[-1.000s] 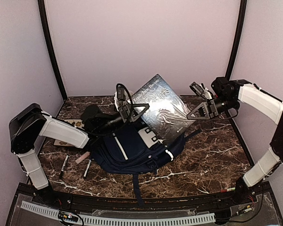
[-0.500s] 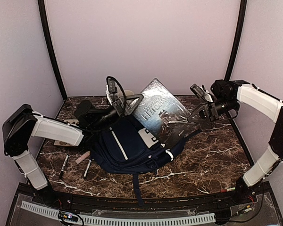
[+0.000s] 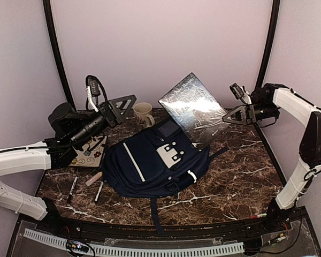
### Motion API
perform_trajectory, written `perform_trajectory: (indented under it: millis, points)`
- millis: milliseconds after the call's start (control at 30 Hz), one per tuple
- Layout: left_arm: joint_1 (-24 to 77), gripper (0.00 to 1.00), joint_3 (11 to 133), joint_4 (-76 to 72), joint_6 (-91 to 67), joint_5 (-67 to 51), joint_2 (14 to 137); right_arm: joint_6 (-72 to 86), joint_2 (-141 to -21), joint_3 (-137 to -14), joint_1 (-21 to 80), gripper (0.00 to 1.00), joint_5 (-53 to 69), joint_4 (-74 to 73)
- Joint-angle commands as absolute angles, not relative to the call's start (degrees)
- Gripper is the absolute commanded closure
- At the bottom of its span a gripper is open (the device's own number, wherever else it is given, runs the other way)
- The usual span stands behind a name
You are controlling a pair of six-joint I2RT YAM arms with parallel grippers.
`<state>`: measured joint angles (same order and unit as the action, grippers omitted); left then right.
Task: Pack the student bag
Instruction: Pass from the right arm to the left
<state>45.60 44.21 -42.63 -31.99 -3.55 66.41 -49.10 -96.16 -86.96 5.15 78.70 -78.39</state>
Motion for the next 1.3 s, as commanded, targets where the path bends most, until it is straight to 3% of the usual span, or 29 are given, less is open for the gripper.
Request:
perform_trajectory:
  millis: [0, 267, 533, 600, 667, 800, 833, 867, 900, 933, 967, 1033, 1133, 1267]
  points:
    - [47.7, 0.11, 41.2, -46.3, -33.5, -2.9, 73.5, -52.2, -96.4, -90.9, 5.8, 1.00, 91.0, -80.9]
    - [52.4, 0.11, 52.3, -61.9, -34.7, -9.5, 91.7, -52.6, -95.8, -89.2, 6.3, 1.00, 90.4, -80.8]
    - [52.7, 0.15, 59.3, -67.9, -37.1, -13.3, 100.7, -49.1, -94.0, -85.8, 6.3, 1.00, 90.0, -76.6]
    - [52.4, 0.23, 61.3, -68.9, -37.6, -13.7, 102.8, -48.4, -93.5, -84.6, 6.5, 1.00, 89.8, -75.5]
    - [51.8, 0.37, 63.2, -71.4, -39.8, -14.9, 105.1, -47.6, -92.6, -83.4, 6.7, 1.00, 89.4, -74.2]
    - [50.5, 0.76, 65.9, -77.6, -44.4, -17.1, 108.7, -47.4, -91.7, -82.3, 7.0, 1.00, 88.2, -73.0]
    - [50.4, 0.84, 66.2, -78.1, -45.0, -17.7, 109.1, -47.4, -91.7, -82.1, 7.0, 0.96, 87.6, -72.7]
    - [50.2, 0.91, 66.2, -78.5, -45.4, -18.2, 109.2, -47.4, -91.7, -81.9, 7.0, 0.80, 86.9, -72.4]
    - [50.1, 0.97, 66.1, -78.7, -45.8, -18.8, 109.0, -47.4, -91.7, -81.9, 7.0, 0.60, 86.1, -72.1]
    - [49.9, 1.00, 65.9, -78.7, -46.1, -19.4, 108.5, -47.3, -91.7, -82.2, 7.0, 0.20, 84.6, -71.7]
    - [49.7, 1.00, 65.5, -78.3, -46.1, -20.0, 107.4, -47.1, -91.7, -82.9, 6.9, 0.03, 82.9, -71.4]
    - [49.3, 1.00, 64.3, -76.5, -45.9, -21.6, 105.1, -42.5, -91.7, -84.2, 5.9, 0.01, 78.5, -67.2]
    - [48.4, 1.00, 62.1, -70.1, -44.7, -23.6, 100.6, -23.1, -86.5, -82.1, 5.0, 0.01, 68.9, -47.4]
    - [47.0, 1.00, 58.8, -63.7, -44.0, -27.3, 95.3, -14.7, -79.2, -77.6, 5.2, 0.01, 60.7, -30.4]
